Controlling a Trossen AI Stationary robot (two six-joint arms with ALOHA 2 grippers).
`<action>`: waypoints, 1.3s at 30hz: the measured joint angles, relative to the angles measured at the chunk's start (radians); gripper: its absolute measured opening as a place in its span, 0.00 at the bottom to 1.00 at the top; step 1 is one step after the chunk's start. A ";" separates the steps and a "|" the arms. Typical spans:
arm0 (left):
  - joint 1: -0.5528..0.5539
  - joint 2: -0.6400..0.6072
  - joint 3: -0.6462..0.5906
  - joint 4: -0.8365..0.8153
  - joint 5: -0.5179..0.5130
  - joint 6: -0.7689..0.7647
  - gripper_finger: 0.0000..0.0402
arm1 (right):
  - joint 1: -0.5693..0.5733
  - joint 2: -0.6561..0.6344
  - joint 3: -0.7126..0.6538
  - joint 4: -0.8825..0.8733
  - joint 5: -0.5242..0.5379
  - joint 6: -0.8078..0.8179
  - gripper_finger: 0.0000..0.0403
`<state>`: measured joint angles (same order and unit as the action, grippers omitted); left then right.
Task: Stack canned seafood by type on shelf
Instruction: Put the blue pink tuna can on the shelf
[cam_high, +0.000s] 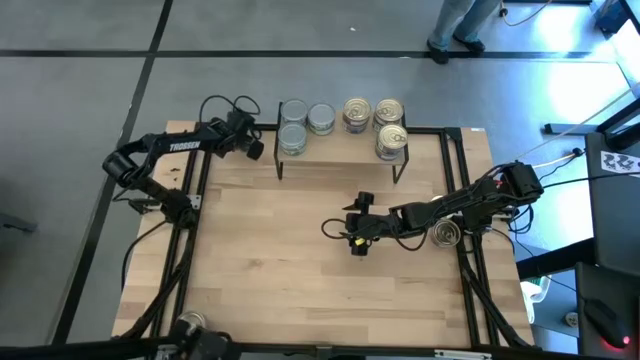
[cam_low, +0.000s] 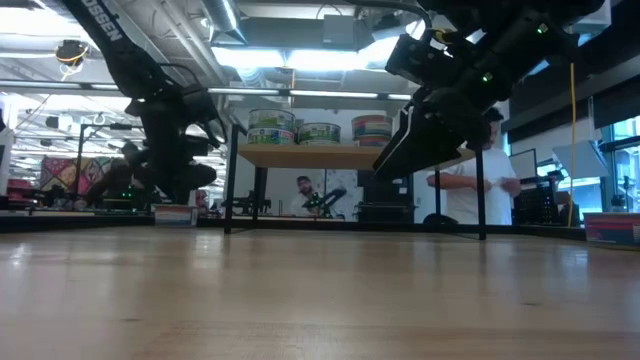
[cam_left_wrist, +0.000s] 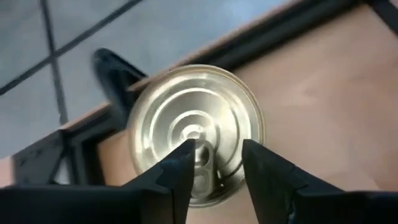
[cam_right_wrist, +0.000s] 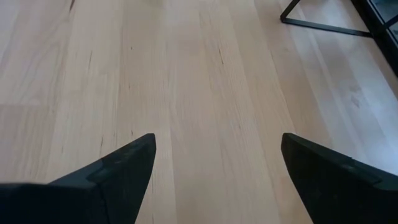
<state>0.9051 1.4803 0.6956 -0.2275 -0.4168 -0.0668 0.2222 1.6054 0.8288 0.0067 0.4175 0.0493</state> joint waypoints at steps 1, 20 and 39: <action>0.000 0.000 0.000 -0.006 0.020 0.010 0.31 | 0.000 0.000 0.000 0.000 0.000 0.002 0.86; -0.091 -0.007 0.005 -0.173 0.066 -0.006 0.16 | 0.000 0.000 0.000 0.000 0.000 0.006 0.86; -0.143 -0.177 -0.002 -0.218 0.079 -0.042 0.14 | 0.000 0.000 0.000 0.025 -0.006 -0.005 0.86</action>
<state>0.7617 1.3037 0.6933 -0.4451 -0.3376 -0.1091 0.2222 1.6054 0.8284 0.0317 0.4116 0.0440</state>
